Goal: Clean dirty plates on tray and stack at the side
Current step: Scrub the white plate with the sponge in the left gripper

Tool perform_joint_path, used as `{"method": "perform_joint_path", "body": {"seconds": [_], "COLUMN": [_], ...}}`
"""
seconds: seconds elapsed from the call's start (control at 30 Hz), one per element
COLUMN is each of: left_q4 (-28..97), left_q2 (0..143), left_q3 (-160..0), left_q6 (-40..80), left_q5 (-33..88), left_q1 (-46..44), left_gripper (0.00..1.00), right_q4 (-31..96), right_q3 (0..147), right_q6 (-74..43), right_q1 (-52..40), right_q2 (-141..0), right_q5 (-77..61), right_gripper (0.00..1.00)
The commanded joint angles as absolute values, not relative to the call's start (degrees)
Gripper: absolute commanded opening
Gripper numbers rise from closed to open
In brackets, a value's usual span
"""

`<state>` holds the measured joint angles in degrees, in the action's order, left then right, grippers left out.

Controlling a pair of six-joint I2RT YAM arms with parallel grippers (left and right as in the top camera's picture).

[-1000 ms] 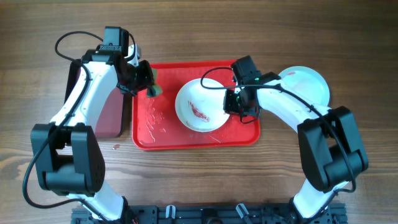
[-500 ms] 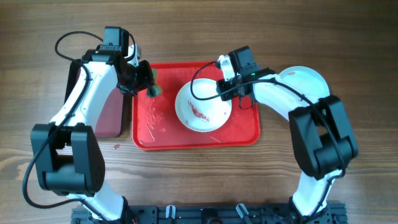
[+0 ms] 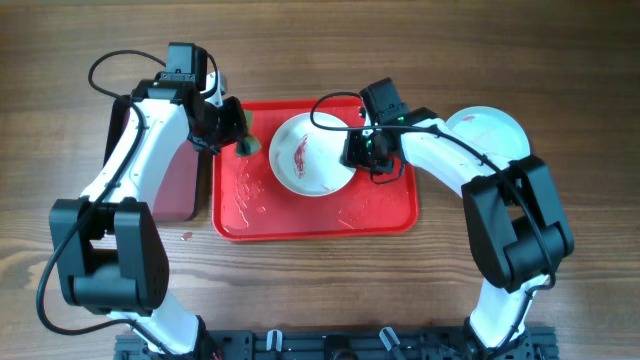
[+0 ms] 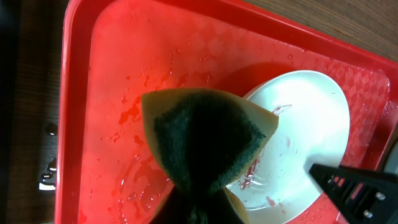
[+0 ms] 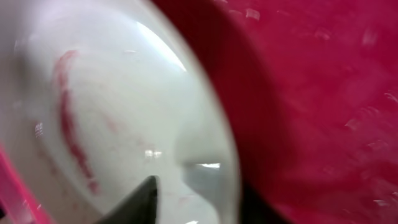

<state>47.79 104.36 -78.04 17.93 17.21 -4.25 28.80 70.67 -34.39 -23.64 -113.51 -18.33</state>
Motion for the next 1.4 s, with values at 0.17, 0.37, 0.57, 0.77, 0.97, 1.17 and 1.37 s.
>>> {"method": "perform_joint_path", "body": {"seconds": [0.17,0.37,0.57,0.77,0.97,1.17,1.37], "left_q4": [47.7,47.5,47.0,47.0,44.5,38.6,32.4], "left_q2": [104.8,105.6,114.5,119.3,119.4,119.4,119.4], "left_q3": [-77.7,-77.7,-77.7,-77.7,-77.7,-77.7,-77.7], "left_q6": [18.4,9.9,6.3,6.2,8.5,19.1,24.2], "left_q5": [16.8,16.4,15.2,15.2,23.1,18.5,-1.9], "left_q1": [-4.3,-8.3,-13.6,-17.7,-22.5,-24.4,-22.5], "left_gripper": [0.04,0.04,0.04,0.04,0.04,0.04,0.04], "right_q4": [26.0,25.6,25.5,24.8,24.7,24.8,24.9], "right_q3": [69.5,68.1,68.1,68.1,68.1,68.1,68.1], "right_q6": [-22.9,-22.0,-22.0,-22.3,-22.5,-22.5,-22.5], "right_q1": [-23.7,-23.9,-23.9,-23.9,-23.9,-23.9,-23.9], "right_q2": [-114.8,-114.8,-114.8,-114.8,-114.8,-114.8,-114.8], "right_q5": [-14.5,-18.0,-18.1,-18.1,-18.1,-18.1,-18.1], "right_gripper": [0.05,0.04,0.04,0.04,0.04,0.04,0.04]}}
